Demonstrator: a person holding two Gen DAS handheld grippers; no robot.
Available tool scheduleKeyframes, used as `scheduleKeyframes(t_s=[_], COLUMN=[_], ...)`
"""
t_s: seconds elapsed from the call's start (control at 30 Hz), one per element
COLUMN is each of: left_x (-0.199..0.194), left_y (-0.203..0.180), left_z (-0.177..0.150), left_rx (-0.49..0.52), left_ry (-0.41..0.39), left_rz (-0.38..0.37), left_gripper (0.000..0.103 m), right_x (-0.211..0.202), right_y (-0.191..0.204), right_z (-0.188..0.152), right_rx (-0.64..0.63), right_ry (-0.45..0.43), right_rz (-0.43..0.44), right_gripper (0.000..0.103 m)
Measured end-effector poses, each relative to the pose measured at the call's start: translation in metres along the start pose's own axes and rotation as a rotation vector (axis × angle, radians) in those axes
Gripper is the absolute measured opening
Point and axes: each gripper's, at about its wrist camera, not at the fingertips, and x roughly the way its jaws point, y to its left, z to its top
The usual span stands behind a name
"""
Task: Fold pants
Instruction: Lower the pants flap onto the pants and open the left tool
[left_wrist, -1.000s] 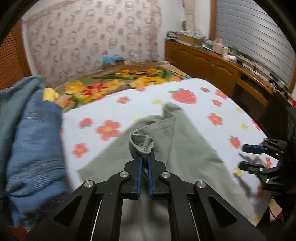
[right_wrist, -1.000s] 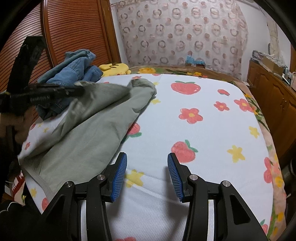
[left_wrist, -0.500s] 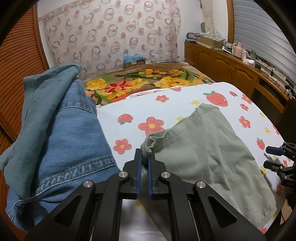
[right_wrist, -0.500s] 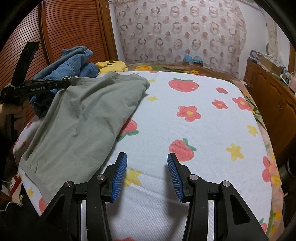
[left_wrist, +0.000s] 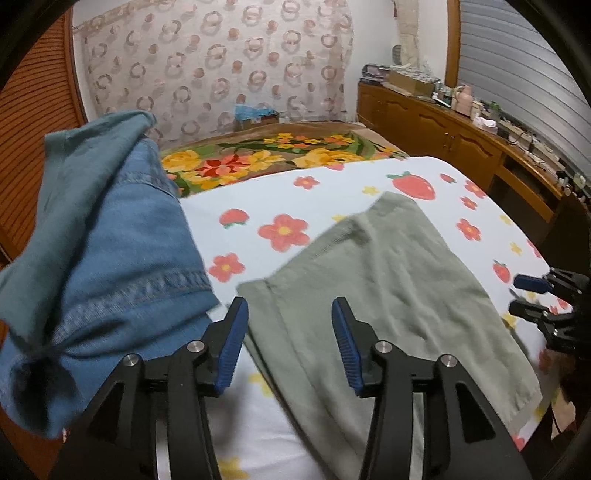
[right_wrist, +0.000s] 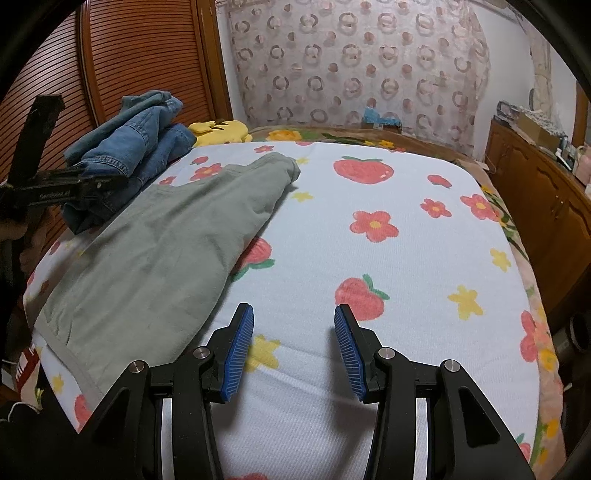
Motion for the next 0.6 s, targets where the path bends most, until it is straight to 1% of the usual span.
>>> scheduleKeyframes(t_s=[0.03, 0.07, 0.17, 0.33, 0.6], left_x=[0.000, 0.000, 0.000, -0.003, -0.017], left_y=[-0.002, -0.004, -0.012, -0.016, -0.017], left_z=[-0.003, -0.007, -0.018, -0.035, -0.054], left_rx=[-0.001, -0.009, -0.013, -0.025, -0.035], left_ry=[0.001, 0.004, 0.012, 0.018, 0.013], left_rz=[-0.012, -0.028, -0.047, -0.053, -0.055], left_gripper=[0.065, 0.075, 0.076, 0.076, 0.076], right_x=[-0.001, -0.003, -0.005, -0.011, -0.025], right_y=[0.001, 0.001, 0.005, 0.016, 0.037], right_z=[0.000, 0.000, -0.001, -0.004, -0.006], right_rx=[-0.005, -0.008, -0.017, -0.028, -0.038], right_ry=[-0.006, -0.011, -0.012, -0.017, -0.046], right_rz=[-0.005, -0.012, -0.027, -0.019, 0.029], right_gripper=[0.048, 0.048, 0.048, 0.048, 0.048])
